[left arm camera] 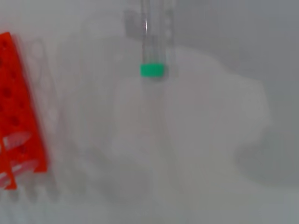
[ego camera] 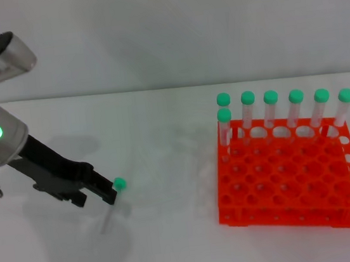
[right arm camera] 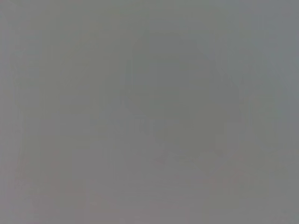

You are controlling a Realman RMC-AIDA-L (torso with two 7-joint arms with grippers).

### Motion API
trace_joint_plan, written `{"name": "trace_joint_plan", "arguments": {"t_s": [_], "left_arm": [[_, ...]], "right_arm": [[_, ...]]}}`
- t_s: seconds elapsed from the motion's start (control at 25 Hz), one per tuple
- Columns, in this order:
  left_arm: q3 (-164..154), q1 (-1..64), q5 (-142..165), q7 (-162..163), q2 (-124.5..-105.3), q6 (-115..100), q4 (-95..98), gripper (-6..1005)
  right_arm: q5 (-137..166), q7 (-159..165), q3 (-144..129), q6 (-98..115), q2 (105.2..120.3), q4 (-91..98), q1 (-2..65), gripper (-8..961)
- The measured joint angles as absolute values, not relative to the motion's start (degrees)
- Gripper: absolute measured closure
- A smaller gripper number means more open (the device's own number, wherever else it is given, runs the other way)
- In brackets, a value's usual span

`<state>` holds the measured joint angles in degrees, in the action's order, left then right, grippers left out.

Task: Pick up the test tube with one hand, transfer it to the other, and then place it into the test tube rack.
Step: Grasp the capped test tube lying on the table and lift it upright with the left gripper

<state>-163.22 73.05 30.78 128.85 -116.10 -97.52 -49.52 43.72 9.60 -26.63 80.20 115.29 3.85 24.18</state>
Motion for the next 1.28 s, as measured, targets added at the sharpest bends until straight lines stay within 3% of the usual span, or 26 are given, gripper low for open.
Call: {"name": "trace_joint_plan", "arguments": {"t_s": [0.32, 1.28], "left_arm": [[-163.2, 72.7, 34.8, 136.7, -116.02, -92.6, -39.7, 299], [-163.1, 70.6, 43.6, 142.9, -115.57, -86.9, -37.5, 301]], "right_arm": [[43.7, 9.6, -27.0, 80.2, 115.32, 4.9, 24.4, 97], [43.7, 9.5, -27.3, 80.4, 115.30, 5.3, 23.7, 99]]}}
